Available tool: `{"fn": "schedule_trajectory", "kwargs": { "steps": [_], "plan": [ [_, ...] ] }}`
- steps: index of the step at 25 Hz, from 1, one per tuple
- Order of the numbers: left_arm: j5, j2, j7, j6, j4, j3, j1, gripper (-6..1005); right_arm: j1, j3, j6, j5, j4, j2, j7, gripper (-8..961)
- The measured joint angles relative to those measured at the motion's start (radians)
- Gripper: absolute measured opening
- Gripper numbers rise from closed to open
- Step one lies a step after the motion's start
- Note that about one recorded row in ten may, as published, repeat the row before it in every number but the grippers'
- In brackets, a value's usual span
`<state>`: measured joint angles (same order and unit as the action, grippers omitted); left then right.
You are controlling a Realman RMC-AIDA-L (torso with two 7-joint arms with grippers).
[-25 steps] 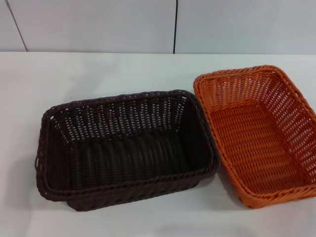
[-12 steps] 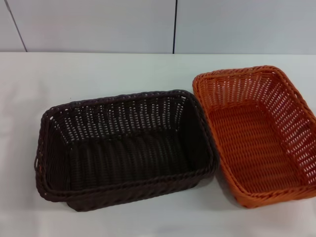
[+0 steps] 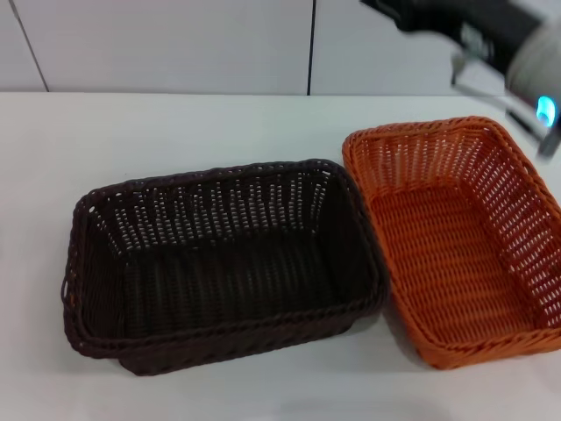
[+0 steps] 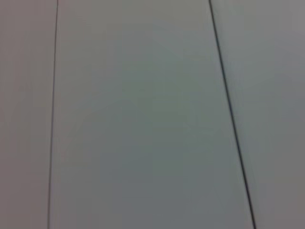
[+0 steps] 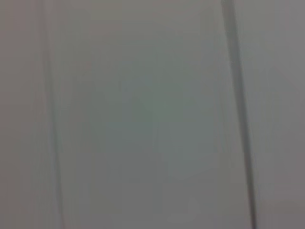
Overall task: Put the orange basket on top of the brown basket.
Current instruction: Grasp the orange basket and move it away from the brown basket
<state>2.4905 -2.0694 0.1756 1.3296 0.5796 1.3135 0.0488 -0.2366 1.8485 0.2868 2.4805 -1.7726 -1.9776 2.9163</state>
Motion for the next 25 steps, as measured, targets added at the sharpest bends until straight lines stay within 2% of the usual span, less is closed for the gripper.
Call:
{"fn": "schedule_trajectory", "kwargs": {
  "steps": [1, 2, 3, 4, 5, 6, 8, 9, 10, 14, 19, 25],
  "plan": [
    [-0.008, -0.001, -0.001, 0.000, -0.027, 0.000, 0.004, 625, 0.000, 0.000, 0.000, 0.000, 0.000, 0.000, 0.000, 781],
    [-0.029, -0.001, -0.005, 0.000, -0.086, -0.001, 0.015, 625, -0.054, -0.118, 0.307, 0.004, -0.117, -0.037, -0.056, 780],
    [-0.029, -0.001, -0.005, 0.000, -0.086, -0.001, 0.015, 625, -0.054, -0.118, 0.307, 0.004, -0.117, -0.037, -0.056, 780],
    [-0.050, -0.001, -0.007, 0.000, -0.144, -0.001, 0.029, 625, -0.108, -0.240, 0.629, -0.011, -0.197, -0.074, -0.151, 780],
    [-0.050, -0.001, -0.007, 0.000, -0.144, -0.001, 0.029, 625, -0.108, -0.240, 0.629, -0.011, -0.197, -0.074, -0.151, 780],
    [-0.053, -0.001, -0.007, -0.001, -0.160, -0.001, 0.034, 625, -0.133, -0.297, 0.789, -0.027, -0.227, -0.085, -0.198, 779],
    [-0.068, -0.001, -0.007, -0.010, -0.201, 0.003, 0.044, 625, -0.182, -0.374, 1.070, -0.069, -0.256, -0.091, -0.270, 779],
    [-0.079, 0.000, -0.007, -0.020, -0.213, 0.006, 0.047, 625, -0.219, -0.430, 1.318, -0.090, -0.259, -0.088, -0.333, 779],
    [-0.079, 0.000, -0.007, -0.020, -0.213, 0.006, 0.047, 625, -0.219, -0.430, 1.318, -0.090, -0.259, -0.088, -0.333, 779],
    [-0.124, 0.002, -0.007, -0.065, -0.234, 0.011, 0.053, 624, -0.201, -0.475, 1.584, -0.067, -0.276, -0.092, -0.409, 778],
    [-0.153, 0.004, -0.005, -0.116, -0.243, 0.011, 0.071, 624, -0.175, -0.470, 1.672, -0.015, -0.273, -0.094, -0.421, 777],
    [-0.152, 0.005, -0.005, -0.137, -0.244, 0.013, 0.086, 625, -0.165, -0.429, 1.676, -0.002, -0.205, -0.097, -0.421, 775]
  ]
}}
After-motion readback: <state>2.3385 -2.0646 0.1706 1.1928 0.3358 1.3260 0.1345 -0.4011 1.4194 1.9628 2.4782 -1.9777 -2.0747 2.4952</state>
